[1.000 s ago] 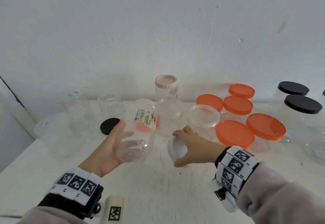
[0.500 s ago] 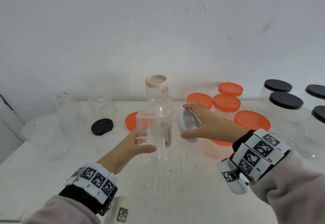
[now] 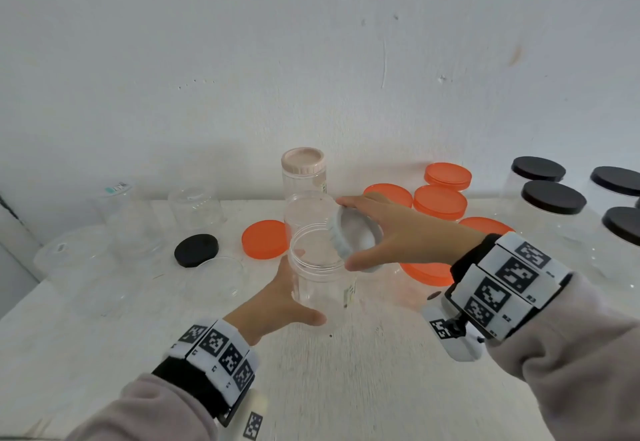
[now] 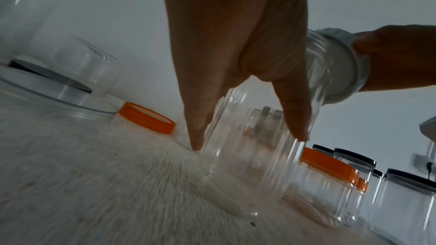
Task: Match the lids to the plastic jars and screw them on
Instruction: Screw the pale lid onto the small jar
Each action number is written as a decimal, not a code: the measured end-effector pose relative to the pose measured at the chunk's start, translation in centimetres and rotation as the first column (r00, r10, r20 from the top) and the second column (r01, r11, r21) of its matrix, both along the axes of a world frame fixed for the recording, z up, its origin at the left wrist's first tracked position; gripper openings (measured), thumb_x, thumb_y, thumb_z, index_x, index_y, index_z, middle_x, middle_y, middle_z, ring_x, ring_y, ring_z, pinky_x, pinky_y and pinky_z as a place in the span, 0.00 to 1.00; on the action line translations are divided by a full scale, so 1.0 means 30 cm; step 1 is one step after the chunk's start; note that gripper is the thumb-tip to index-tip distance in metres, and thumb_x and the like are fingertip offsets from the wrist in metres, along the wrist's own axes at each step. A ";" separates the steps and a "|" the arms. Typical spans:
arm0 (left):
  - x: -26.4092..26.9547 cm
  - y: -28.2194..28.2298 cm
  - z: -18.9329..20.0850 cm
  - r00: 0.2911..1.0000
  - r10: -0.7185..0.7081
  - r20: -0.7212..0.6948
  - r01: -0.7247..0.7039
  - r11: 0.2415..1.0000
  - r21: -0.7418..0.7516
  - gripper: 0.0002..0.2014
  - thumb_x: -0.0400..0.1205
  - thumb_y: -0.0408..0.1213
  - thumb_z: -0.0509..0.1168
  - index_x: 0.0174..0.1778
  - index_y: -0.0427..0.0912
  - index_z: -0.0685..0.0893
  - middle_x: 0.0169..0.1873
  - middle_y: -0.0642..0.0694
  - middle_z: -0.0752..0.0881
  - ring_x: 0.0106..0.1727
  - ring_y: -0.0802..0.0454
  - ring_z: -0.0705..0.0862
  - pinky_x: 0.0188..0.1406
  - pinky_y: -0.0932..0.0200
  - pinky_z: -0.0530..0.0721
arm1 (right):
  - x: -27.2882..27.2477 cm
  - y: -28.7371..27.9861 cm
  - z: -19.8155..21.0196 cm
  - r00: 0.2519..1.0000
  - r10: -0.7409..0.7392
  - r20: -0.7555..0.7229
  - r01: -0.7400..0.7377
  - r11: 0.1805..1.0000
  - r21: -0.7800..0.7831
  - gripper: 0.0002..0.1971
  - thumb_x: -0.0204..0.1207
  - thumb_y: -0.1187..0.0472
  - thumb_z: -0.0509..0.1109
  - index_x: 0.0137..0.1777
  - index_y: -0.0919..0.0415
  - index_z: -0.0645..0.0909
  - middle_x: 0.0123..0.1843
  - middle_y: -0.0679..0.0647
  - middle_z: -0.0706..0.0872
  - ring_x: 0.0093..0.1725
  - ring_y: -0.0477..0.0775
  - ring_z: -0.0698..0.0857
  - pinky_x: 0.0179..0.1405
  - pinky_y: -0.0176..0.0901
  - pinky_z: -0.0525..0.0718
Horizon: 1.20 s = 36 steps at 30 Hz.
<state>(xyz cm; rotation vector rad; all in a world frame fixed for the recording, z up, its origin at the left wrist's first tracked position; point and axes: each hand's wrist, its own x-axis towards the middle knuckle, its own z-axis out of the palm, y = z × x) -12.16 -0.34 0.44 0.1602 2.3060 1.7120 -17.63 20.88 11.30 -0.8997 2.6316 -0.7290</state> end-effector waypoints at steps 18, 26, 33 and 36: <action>-0.020 0.020 0.004 0.969 0.163 -0.186 -0.139 0.981 0.136 0.45 0.63 0.43 0.82 0.70 0.66 0.62 0.65 0.66 0.76 0.60 0.76 0.77 0.50 0.79 0.77 | -0.068 -0.182 0.084 0.983 0.180 -0.037 -0.147 0.891 0.430 0.46 0.61 0.42 0.80 0.77 0.35 0.59 0.60 0.42 0.64 0.63 0.49 0.68 0.61 0.51 0.77; -0.017 0.025 0.002 0.961 0.159 -0.226 -0.127 0.981 0.147 0.48 0.67 0.38 0.81 0.78 0.60 0.59 0.69 0.63 0.75 0.67 0.71 0.76 0.57 0.73 0.78 | -0.078 -0.218 0.085 0.979 0.200 -0.041 -0.159 0.875 0.458 0.45 0.61 0.42 0.79 0.76 0.35 0.59 0.58 0.40 0.63 0.62 0.48 0.68 0.56 0.48 0.77; -0.022 0.027 -0.007 0.955 0.163 -0.248 -0.128 0.980 0.150 0.50 0.63 0.44 0.81 0.77 0.61 0.60 0.68 0.64 0.76 0.67 0.70 0.76 0.62 0.67 0.79 | -0.079 -0.238 0.083 0.978 0.208 -0.003 -0.178 0.845 0.504 0.45 0.61 0.43 0.80 0.76 0.35 0.59 0.63 0.38 0.63 0.67 0.50 0.69 0.59 0.50 0.76; -0.022 0.025 -0.008 0.952 0.162 -0.260 -0.125 0.980 0.153 0.50 0.62 0.45 0.82 0.77 0.63 0.60 0.67 0.67 0.76 0.67 0.70 0.75 0.61 0.69 0.78 | -0.076 -0.238 0.089 0.978 0.208 0.009 -0.185 0.847 0.498 0.46 0.61 0.43 0.80 0.77 0.36 0.59 0.64 0.38 0.63 0.68 0.51 0.70 0.61 0.50 0.77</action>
